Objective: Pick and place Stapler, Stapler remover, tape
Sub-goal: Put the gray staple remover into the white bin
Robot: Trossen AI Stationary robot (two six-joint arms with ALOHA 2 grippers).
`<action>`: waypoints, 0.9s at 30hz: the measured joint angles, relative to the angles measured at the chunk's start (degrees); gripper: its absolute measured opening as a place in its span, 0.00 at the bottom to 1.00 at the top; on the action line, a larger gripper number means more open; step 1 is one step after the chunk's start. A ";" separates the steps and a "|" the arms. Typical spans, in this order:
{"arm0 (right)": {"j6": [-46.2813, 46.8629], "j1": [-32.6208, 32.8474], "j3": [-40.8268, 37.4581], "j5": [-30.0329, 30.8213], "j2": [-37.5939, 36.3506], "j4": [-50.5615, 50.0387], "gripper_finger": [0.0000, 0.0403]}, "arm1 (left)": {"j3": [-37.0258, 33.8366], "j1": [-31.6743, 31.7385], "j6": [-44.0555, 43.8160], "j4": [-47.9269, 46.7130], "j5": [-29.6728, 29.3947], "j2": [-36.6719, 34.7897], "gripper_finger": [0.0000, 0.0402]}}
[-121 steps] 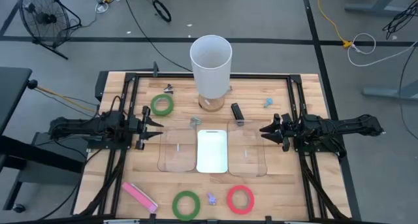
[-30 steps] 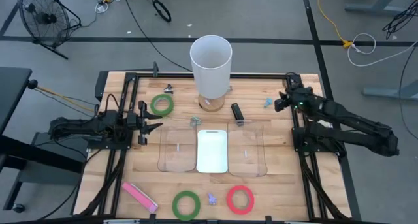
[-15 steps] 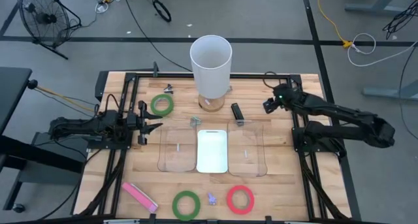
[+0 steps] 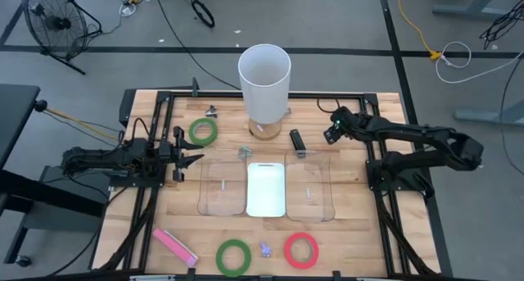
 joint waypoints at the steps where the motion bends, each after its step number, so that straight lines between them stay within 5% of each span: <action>1: 0.00 0.00 0.00 0.22 0.81 0.06 0.75 | 0.00 0.00 0.00 0.00 -0.01 0.00 0.32; 18: 1.54 -0.07 0.00 1.36 9.78 6.33 0.71 | -0.01 0.00 0.00 -0.02 0.00 0.00 0.32; 27: 3.04 -1.05 0.00 -0.68 10.57 6.28 0.52 | 0.00 0.00 0.00 -0.02 0.00 0.00 0.32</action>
